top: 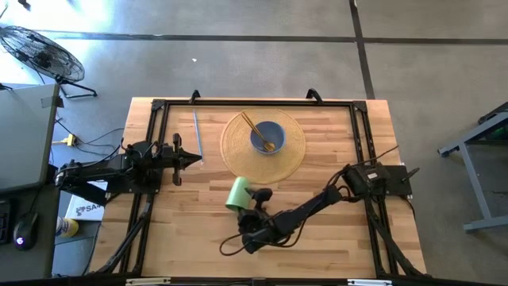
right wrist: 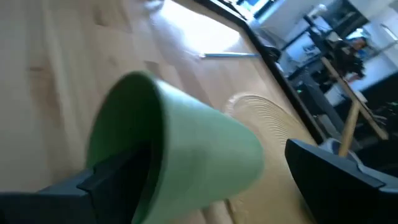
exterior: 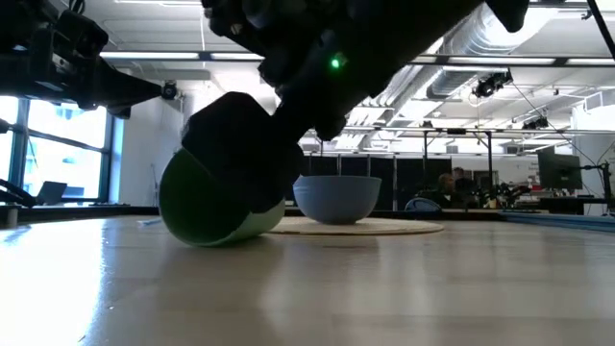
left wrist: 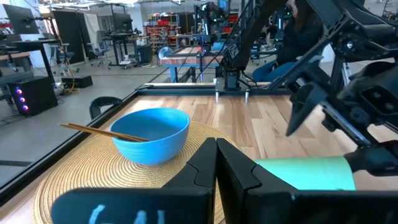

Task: Pick & Place Utensil
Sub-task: Put the green cup to the top right of the blue bowl on the brown mat

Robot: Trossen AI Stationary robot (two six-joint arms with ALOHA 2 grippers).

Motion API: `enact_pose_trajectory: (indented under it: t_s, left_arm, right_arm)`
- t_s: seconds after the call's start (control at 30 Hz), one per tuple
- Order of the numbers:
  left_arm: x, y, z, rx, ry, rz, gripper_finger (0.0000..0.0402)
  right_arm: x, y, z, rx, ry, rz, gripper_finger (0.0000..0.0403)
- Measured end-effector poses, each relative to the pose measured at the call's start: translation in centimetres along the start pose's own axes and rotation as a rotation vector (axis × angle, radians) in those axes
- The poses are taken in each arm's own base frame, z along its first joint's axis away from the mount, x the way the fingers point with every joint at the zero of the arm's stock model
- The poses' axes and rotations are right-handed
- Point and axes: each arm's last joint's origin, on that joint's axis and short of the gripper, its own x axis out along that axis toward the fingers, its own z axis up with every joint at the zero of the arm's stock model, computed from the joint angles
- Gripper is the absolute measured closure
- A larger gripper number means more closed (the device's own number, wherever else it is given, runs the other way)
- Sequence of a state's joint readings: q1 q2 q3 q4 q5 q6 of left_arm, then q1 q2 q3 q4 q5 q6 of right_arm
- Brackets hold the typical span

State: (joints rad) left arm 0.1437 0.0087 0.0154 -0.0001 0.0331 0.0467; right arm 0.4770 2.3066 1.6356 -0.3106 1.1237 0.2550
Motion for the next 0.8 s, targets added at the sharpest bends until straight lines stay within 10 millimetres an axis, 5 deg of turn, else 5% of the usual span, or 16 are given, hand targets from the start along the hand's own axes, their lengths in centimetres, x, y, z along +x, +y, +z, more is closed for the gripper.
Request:
enact_pose_trajectory:
  t_s: [0.37,0.8]
  left_arm:
    - [0.00,0.00,0.00,0.000,0.000,0.000,0.0400]
    - [0.00,0.00,0.00,0.000,0.000,0.000,0.0400]
  right_arm:
    - [-0.19,-0.10,-0.53,0.088,0.032,0.003,0.0055]
    - [-0.76,0.10,-0.51,0.158,0.018,-0.001,0.0196]
